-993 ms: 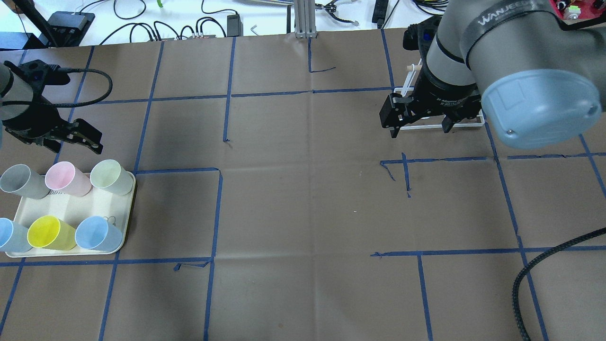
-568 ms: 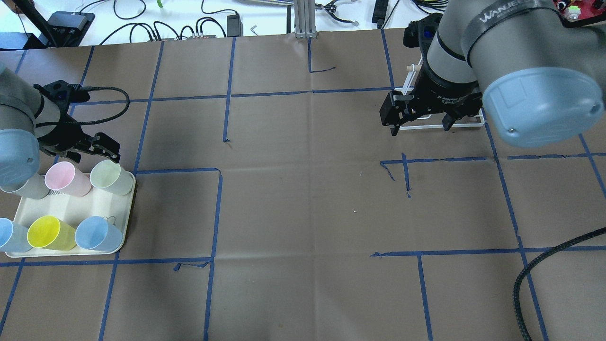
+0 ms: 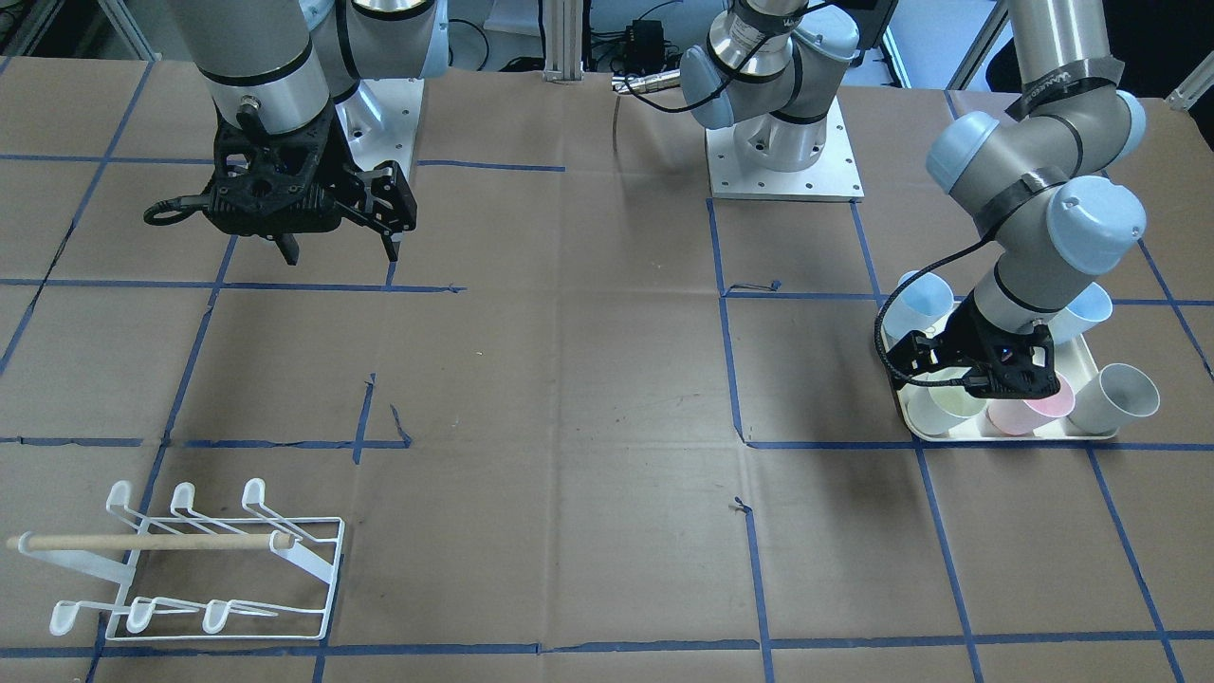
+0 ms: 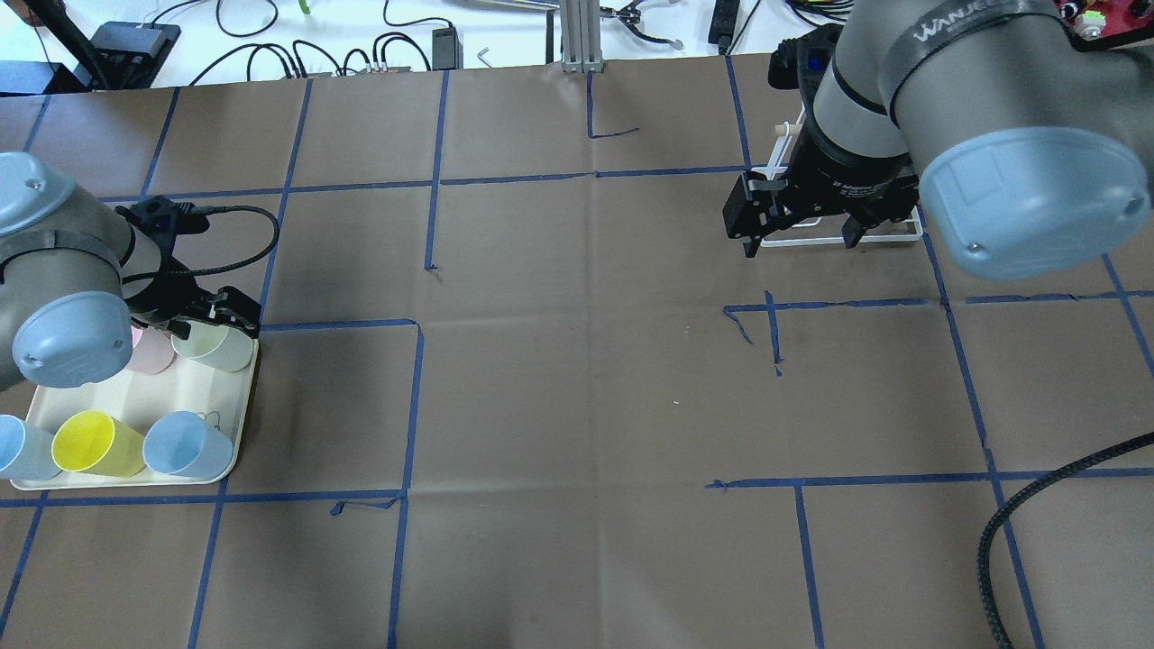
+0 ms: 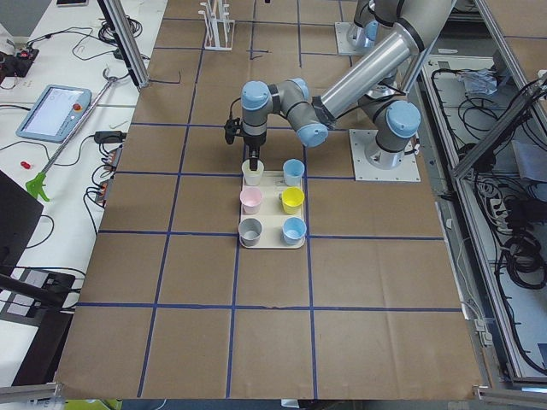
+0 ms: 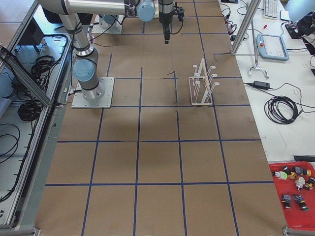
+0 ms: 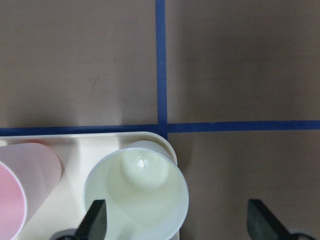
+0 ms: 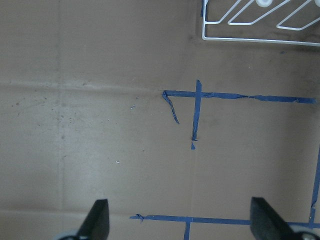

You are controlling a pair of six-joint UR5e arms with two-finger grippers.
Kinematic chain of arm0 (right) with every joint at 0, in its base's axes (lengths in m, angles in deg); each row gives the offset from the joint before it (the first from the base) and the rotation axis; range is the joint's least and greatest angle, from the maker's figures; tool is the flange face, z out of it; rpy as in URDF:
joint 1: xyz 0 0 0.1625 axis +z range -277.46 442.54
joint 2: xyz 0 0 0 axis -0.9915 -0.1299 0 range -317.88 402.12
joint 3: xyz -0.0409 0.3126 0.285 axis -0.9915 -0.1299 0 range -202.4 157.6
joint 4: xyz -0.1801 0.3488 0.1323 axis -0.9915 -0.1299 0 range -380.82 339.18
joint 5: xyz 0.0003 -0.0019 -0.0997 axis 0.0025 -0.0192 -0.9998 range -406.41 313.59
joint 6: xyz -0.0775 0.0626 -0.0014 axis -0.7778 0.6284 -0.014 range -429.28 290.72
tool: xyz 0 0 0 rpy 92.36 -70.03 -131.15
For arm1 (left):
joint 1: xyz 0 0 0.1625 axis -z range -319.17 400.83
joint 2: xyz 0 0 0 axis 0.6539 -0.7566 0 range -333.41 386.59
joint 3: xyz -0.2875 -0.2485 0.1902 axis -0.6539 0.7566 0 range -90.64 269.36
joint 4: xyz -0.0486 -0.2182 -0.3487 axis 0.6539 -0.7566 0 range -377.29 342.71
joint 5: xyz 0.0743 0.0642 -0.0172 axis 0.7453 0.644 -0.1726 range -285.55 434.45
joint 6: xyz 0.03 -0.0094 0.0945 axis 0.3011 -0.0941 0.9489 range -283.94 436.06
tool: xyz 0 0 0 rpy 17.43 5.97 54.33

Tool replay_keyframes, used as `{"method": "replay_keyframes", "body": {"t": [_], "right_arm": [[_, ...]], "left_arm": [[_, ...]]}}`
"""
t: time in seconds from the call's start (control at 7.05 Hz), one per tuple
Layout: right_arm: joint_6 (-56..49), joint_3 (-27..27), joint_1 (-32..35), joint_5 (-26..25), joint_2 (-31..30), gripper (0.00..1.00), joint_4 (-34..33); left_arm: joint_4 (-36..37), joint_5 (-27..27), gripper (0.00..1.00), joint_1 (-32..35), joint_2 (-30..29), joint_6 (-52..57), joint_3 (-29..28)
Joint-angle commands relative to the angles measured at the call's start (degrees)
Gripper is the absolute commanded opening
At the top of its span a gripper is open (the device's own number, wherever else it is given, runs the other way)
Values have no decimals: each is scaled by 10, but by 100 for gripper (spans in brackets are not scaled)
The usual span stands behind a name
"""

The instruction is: Transfer IKEA cup to right arm and place on rack

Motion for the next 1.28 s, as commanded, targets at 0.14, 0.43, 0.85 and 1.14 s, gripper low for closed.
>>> {"method": "replay_keyframes", "body": {"t": [0.14,0.43,0.85,1.14], "right_arm": [[2,1,0,0,0,100,0],[3,1,0,0,0,100,0],[5,0,0,4,-1,100,-1],[20,9,2,11,-1,100,-49]], "left_arm": [[1,10,99,0,-2,6,3],[1,10,69,0,-2,7,2],[-1,9,0,-1,-3,6,1],[-21,6,0,0,8,7,-29]]}}
